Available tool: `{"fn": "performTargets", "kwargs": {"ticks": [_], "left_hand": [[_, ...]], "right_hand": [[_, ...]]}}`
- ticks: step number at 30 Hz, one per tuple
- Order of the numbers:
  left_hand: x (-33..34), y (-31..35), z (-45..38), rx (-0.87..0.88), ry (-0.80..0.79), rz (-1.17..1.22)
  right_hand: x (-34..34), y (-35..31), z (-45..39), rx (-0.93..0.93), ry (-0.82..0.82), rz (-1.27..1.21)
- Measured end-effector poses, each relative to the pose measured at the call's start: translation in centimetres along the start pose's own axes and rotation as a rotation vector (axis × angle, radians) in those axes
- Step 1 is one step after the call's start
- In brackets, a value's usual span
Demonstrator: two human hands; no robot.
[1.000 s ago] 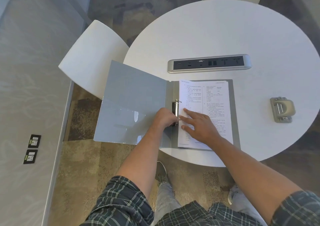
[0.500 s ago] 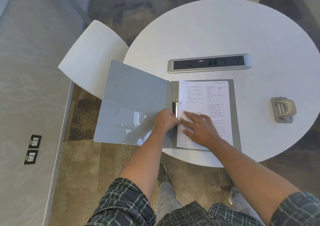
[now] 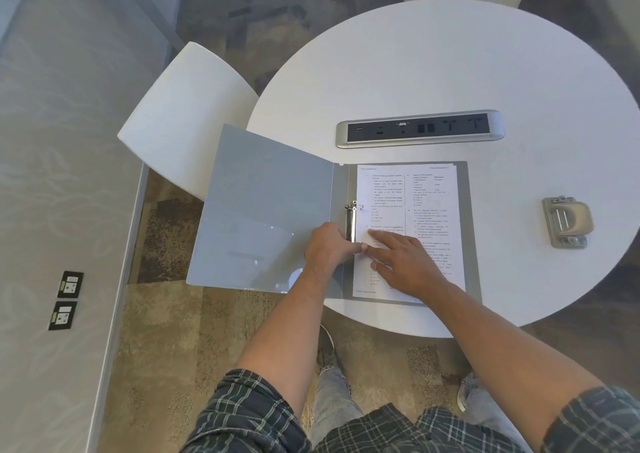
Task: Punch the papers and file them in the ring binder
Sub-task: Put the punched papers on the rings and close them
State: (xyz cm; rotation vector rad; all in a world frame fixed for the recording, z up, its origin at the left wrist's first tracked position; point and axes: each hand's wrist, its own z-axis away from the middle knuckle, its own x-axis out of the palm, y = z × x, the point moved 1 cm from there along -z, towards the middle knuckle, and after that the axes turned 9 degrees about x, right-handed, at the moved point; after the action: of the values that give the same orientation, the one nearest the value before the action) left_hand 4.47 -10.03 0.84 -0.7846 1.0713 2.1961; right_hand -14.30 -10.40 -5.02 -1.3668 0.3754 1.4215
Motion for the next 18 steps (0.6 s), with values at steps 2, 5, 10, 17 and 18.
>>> {"fn": "performTargets", "kwargs": {"ticks": [2,5,10,17,18], "left_hand": [[-0.2,0.0,-0.1,-0.015,0.002,-0.013],[-0.5,0.1,-0.2,-0.022,0.005,-0.002],[-0.8,0.0,-0.4,-0.062,-0.003,0.023],[-0.5,0.0,-1.0,-0.098,-0.009,0.084],[-0.5,0.0,-1.1,-0.109,-0.011,0.102]], "right_hand": [[-0.2,0.1,-0.2,0.002,-0.005,-0.008],[-0.5,0.0,-0.6,0.027,-0.010,-0.018],[-0.4,-0.5,-0.4,0.032,-0.013,-0.037],[0.2,-0.4,0.0,-0.022,-0.054,-0.199],[0.3,-0.4,0.0,-0.005,-0.069,-0.252]]}}
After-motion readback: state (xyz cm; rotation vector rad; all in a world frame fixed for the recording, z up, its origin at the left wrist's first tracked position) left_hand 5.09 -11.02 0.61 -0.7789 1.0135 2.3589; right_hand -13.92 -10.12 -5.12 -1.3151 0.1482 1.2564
